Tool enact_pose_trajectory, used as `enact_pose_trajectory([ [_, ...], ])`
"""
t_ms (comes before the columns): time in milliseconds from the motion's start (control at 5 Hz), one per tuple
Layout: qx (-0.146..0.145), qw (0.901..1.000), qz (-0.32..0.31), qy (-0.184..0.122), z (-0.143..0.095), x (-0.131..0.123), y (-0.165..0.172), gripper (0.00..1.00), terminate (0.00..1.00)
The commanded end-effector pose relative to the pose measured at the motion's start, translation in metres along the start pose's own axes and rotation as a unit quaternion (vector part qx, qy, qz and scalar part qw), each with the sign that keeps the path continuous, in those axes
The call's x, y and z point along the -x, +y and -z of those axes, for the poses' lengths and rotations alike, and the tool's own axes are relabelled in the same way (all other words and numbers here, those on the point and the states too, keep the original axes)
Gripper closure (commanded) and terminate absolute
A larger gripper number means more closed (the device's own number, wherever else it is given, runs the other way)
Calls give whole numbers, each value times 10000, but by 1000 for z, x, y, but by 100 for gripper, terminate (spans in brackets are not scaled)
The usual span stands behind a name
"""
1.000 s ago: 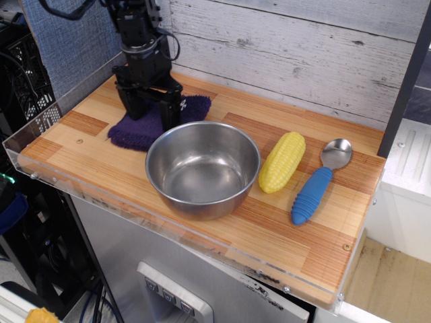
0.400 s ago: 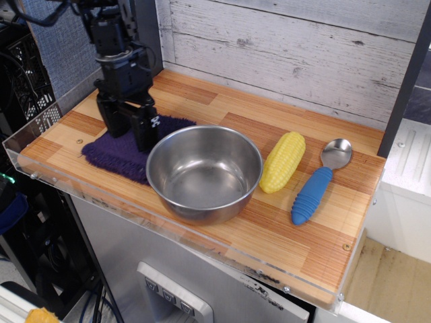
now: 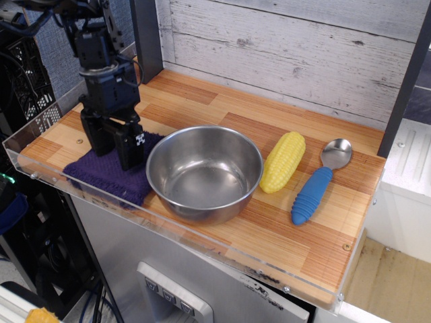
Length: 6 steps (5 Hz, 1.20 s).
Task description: Slide purple cloth to left of pot, bottom edge of table.
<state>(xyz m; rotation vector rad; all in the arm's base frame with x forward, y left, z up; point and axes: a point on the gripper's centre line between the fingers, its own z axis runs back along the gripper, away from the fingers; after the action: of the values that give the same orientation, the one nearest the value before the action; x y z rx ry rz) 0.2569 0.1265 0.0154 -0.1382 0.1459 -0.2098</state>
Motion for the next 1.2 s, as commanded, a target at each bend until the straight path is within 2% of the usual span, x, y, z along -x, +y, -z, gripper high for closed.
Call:
enact_pose_trajectory([
  [0,-465,9948,-72,-903,-56,-13,-9,0,0],
  [200,-835,9821,6,-1689,-109,-24,-25,0,0],
  [400,-1022,9744,-11,-2002,-149,-24,-45,0,0],
  [600,-949,9800,-207,-1734,-163,-29,-63,0,0],
  [800,-767,9851,-312,-1505,-164,-33,-75,0,0],
  [1000,-853,9858,-367,-1400,-163,-34,-80,0,0],
])
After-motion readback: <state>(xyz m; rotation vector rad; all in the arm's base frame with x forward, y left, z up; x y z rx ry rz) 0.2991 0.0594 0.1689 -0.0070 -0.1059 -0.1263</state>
